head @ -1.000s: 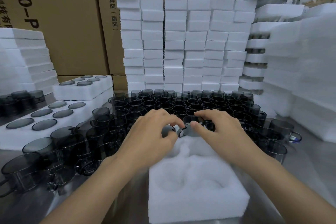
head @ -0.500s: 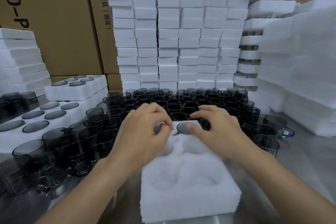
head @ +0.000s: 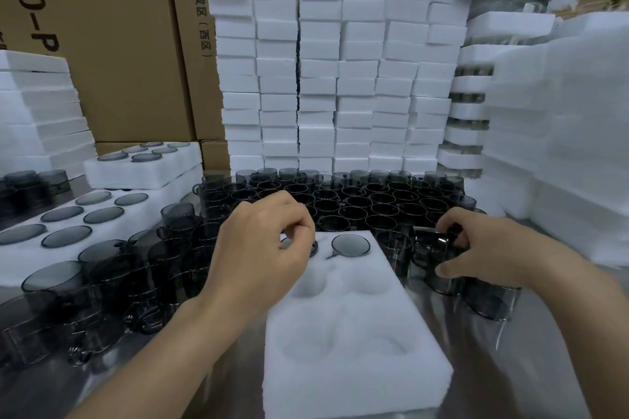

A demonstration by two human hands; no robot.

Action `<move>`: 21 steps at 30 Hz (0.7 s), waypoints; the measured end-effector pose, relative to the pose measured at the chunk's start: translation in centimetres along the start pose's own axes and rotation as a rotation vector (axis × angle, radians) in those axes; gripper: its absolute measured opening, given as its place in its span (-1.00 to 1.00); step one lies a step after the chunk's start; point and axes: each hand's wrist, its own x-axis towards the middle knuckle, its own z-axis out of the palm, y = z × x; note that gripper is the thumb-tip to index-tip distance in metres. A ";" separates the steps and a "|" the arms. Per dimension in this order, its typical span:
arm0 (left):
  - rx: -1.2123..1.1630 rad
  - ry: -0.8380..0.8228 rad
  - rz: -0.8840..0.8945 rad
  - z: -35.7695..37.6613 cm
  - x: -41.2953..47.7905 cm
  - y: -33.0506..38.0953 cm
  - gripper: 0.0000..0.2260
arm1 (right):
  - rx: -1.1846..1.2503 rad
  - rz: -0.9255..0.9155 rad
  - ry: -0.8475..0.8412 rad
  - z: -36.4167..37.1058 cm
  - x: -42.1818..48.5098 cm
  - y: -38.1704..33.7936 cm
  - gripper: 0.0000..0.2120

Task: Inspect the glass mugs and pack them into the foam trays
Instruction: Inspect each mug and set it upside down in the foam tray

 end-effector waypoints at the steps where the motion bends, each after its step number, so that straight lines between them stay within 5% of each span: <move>1: -0.002 -0.002 -0.001 0.0 0.0 0.0 -0.78 | -0.026 -0.001 0.019 0.0 0.0 -0.2 -0.43; 6: 0.002 0.004 -0.006 -0.1 0.0 0.0 -0.80 | 0.059 -0.039 0.122 -0.6 -0.2 -0.8 -0.47; 10: 0.001 0.040 0.034 -0.1 0.0 0.2 -0.79 | 0.199 -0.135 0.426 -0.8 -0.6 -1.9 -0.43; 14: 0.001 0.077 0.103 0.0 0.0 0.3 -0.80 | 0.286 -0.443 0.653 0.4 -1.7 -4.6 -0.47; 21: 0.036 0.064 0.172 0.2 0.0 0.5 -0.53 | 0.222 -0.827 0.814 2.6 -2.4 -7.7 -0.43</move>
